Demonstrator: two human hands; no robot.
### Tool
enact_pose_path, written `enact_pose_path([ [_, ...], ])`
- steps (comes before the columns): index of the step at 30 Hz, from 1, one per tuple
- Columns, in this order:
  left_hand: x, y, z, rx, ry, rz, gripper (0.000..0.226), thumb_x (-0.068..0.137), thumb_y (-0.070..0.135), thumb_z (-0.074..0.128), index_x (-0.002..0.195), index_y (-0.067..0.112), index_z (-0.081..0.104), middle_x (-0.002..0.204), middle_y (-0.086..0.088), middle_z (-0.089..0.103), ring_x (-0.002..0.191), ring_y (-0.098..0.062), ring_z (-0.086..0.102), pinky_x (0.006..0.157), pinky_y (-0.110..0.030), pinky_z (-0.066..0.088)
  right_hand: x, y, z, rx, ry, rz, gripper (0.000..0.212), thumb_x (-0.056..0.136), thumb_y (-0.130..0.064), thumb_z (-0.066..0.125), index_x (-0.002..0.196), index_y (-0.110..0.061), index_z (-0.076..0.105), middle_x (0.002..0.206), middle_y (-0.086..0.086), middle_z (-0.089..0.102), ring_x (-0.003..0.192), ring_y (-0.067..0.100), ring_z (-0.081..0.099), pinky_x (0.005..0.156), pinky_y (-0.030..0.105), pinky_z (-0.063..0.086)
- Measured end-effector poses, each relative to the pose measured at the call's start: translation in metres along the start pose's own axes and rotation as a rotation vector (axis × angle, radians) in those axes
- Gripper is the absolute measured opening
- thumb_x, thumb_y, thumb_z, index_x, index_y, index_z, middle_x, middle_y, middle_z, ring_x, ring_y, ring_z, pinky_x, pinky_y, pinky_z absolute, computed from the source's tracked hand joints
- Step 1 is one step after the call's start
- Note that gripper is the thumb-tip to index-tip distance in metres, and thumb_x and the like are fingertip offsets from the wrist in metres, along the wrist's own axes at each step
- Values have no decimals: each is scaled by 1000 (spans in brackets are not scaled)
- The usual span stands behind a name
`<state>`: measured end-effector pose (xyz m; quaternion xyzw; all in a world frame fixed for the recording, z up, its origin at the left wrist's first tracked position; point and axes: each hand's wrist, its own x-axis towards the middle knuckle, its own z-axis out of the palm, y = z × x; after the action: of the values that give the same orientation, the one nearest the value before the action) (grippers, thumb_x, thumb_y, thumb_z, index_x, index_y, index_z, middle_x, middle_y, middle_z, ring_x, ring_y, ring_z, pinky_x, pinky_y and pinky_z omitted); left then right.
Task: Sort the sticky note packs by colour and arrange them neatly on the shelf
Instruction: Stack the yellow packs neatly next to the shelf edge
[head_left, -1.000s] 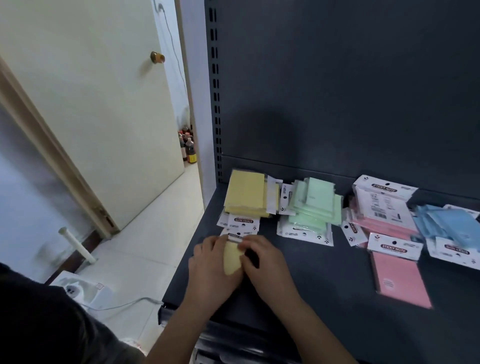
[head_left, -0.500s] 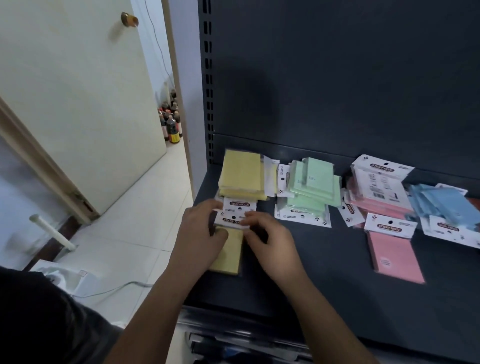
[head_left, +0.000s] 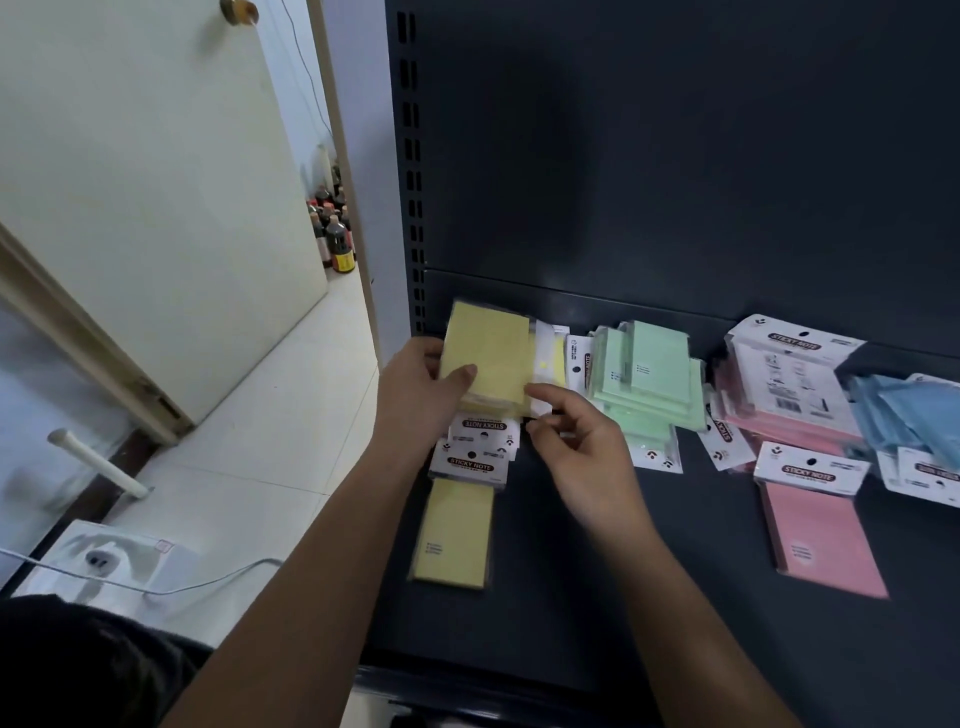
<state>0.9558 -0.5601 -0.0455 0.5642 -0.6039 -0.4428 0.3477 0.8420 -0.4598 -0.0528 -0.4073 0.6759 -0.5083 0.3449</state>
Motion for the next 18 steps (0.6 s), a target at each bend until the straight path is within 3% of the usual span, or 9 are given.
enact_pose_path([
  [2, -1, 0, -5, -31, -4, -27, 18, 86, 15, 63, 103, 11, 59, 95, -1, 62, 89, -18, 61, 74, -26, 50, -1, 0, 0, 40, -15, 41, 34, 90, -6, 54, 106, -35, 60, 84, 11, 66, 72, 13, 56, 72, 24, 50],
  [4, -6, 3, -12, -58, 17, -42, 10, 86, 13, 62, 96, 13, 58, 94, -1, 63, 92, -19, 62, 78, -29, 50, -4, -2, 2, 94, -39, 67, 32, 90, -7, 55, 106, -35, 60, 87, 12, 68, 78, 17, 61, 80, 33, 52],
  [7, -23, 10, -23, -201, 85, -58, 7, 88, 10, 58, 89, 17, 55, 91, 2, 63, 89, -17, 63, 69, -24, 50, -12, -4, 6, 236, -24, 82, 24, 90, -8, 55, 107, -23, 63, 89, -2, 70, 87, 7, 66, 85, 25, 52],
  [10, -53, 18, -24, -573, 17, -190, 14, 89, 4, 56, 101, 11, 53, 92, -3, 67, 76, -12, 68, 56, -20, 53, -22, -5, 10, 446, 66, 104, 14, 86, -19, 60, 98, -13, 64, 97, 6, 69, 94, 20, 66, 86, 30, 54],
  [12, -73, 17, -14, -702, -66, -231, 28, 86, -5, 57, 110, 8, 51, 101, -9, 69, 85, -18, 69, 65, -26, 56, -28, -7, 8, 626, 54, 181, 33, 79, -29, 61, 101, -5, 62, 100, 16, 67, 91, 26, 64, 83, 33, 55],
  [15, -97, 15, 5, -818, -207, -218, 44, 78, -17, 56, 113, 10, 54, 100, -8, 71, 90, -19, 68, 67, -25, 56, -34, -11, -4, 736, 74, 236, 28, 85, -15, 60, 108, -1, 62, 102, 15, 70, 85, 21, 67, 72, 29, 57],
  [18, -104, 18, 12, -845, -258, -215, 40, 79, -12, 58, 111, 12, 56, 96, -2, 72, 86, -13, 68, 68, -22, 56, -39, -9, -30, 672, 192, 158, 17, 86, -4, 59, 101, -9, 64, 90, 1, 72, 79, 12, 67, 67, 21, 56],
])
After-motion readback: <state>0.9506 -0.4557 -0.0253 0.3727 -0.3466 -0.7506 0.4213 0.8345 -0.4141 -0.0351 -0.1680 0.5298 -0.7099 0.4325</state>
